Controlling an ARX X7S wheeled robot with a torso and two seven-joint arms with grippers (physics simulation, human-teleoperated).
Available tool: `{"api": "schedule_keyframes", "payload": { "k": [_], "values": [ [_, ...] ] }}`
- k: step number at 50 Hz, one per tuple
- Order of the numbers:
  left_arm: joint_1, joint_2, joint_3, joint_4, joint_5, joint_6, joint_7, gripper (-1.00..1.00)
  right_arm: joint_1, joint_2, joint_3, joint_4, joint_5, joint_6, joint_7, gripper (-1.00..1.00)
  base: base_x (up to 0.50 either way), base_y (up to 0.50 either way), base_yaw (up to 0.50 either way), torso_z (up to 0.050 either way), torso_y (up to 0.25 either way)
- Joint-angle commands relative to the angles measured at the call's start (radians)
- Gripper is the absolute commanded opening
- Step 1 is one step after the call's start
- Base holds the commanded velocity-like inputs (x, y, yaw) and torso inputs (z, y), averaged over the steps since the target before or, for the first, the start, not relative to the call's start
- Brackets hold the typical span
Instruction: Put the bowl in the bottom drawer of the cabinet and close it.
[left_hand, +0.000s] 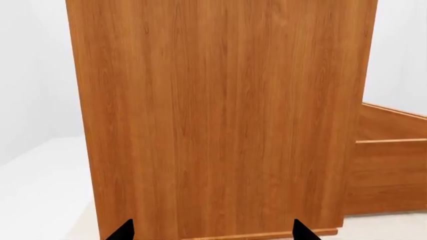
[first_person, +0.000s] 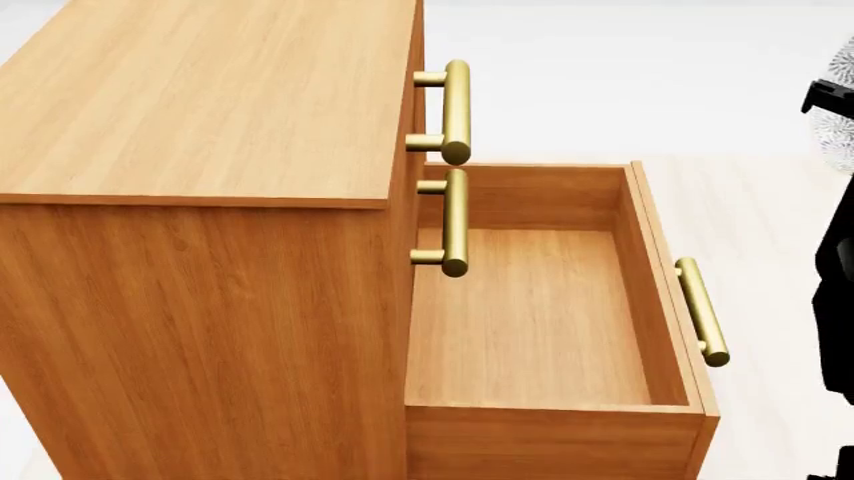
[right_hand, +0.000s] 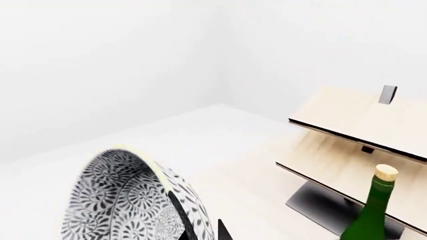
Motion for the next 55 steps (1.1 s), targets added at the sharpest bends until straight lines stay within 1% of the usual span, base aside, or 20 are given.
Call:
{"api": "schedule_keyframes", "payload": {
  "k": [1,4,7,9,14,19,21,26,32,55],
  "values": [
    [-0.004,0.005,0.004,-0.026,0.005,0.020,0.002,1.00,0.129,-0.033,-0.082,0.204,-0.040,-0.086,-0.046,-1.00,0.00,0.00,0.00,0.000,0.010],
    [-0.004,0.003,0.004,-0.019,0.004,0.013,0.001,1.00,0.152,-0.040,-0.105,0.225,-0.049,-0.095,-0.058,-1.00,0.00,0.00,0.00,0.000,0.000],
    [-0.003,0.003,0.005,-0.018,0.004,0.012,0.000,1.00,0.192,-0.052,-0.127,0.289,-0.055,-0.120,-0.081,-1.00,0.00,0.00,0.00,0.000,0.000],
    [-0.004,0.003,0.005,-0.019,0.005,0.012,-0.001,1.00,0.218,-0.061,-0.138,0.349,-0.051,-0.146,-0.112,-1.00,0.00,0.00,0.00,0.000,0.000],
    [-0.007,0.003,0.005,-0.020,-0.001,0.011,0.000,1.00,0.287,-0.088,-0.161,0.536,-0.069,-0.243,-0.134,-1.00,0.00,0.00,0.00,0.000,0.000],
    [-0.006,0.003,0.008,-0.020,0.007,0.012,-0.002,1.00,0.314,-0.106,-0.174,0.605,-0.070,-0.276,-0.160,-1.00,0.00,0.00,0.00,0.000,0.000],
    [-0.002,-0.011,0.003,0.031,-0.005,-0.028,-0.010,1.00,0.330,-0.114,-0.178,0.634,-0.071,-0.284,-0.168,-1.00,0.00,0.00,0.00,0.000,0.000],
    [0.003,-0.016,0.003,0.048,-0.008,-0.038,-0.014,1.00,0.376,-0.140,-0.198,0.722,-0.084,-0.330,-0.182,-1.00,0.00,0.00,0.00,0.000,0.002],
    [0.005,-0.018,0.004,0.052,-0.009,-0.038,-0.016,1.00,0.464,-0.179,-0.222,0.970,-0.114,-0.470,-0.184,-1.00,0.00,0.00,0.00,0.000,0.000],
    [-0.003,-0.016,0.008,0.024,-0.014,-0.015,-0.009,1.00,0.452,-0.231,-0.142,0.977,-0.168,-0.391,-0.213,-1.00,0.00,0.00,0.00,0.000,0.000]
  ]
}}
